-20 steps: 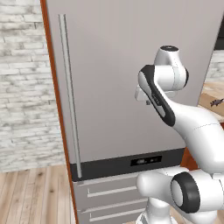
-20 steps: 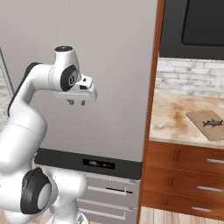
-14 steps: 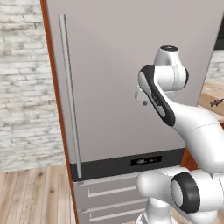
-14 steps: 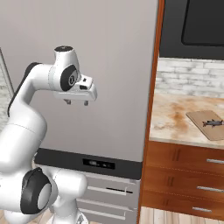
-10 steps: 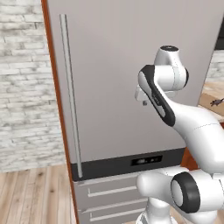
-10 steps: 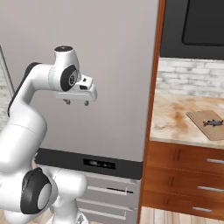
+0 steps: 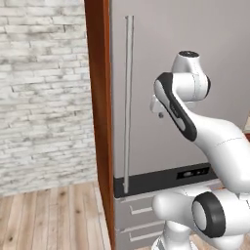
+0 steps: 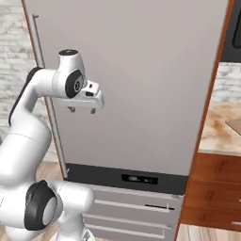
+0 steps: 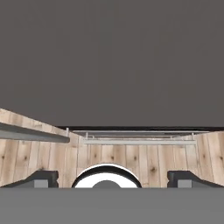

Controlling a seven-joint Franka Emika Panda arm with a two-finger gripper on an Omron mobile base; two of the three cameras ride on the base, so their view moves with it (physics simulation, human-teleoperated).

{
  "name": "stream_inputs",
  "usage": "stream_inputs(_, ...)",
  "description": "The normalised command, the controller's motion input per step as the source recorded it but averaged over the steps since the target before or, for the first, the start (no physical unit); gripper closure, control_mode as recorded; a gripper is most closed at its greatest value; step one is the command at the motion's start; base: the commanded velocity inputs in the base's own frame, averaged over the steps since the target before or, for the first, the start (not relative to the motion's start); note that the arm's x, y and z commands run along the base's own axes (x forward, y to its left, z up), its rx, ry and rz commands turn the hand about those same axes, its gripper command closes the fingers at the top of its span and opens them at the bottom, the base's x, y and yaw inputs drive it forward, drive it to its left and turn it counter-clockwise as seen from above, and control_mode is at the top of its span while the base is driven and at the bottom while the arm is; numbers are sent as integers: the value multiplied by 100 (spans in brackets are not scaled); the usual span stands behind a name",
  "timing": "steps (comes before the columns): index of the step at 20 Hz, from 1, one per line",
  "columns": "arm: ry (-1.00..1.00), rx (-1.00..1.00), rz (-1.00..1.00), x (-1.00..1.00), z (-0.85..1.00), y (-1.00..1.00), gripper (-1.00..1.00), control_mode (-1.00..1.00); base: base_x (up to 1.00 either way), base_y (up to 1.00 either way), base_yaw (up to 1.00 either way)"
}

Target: Retrieve a lemon from the fridge and place it on the cutting board with the fish.

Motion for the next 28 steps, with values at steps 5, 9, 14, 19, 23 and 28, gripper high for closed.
stream_inputs(5,0,0,0,0,0,0,-100,100,-32,47,-27)
stream_inputs(9,0,0,0,0,0,0,-100,100,-41,30,-36)
stream_inputs(14,0,0,0,0,0,0,-100,100,-17,75,-19)
stream_inputs(19,0,0,0,0,0,0,-100,100,-10,56,-12)
stream_inputs(23,0,0,0,0,0,0,-100,100,-4,5,-14)
stream_inputs(28,0,0,0,0,0,0,-100,100,-13,2,-24)
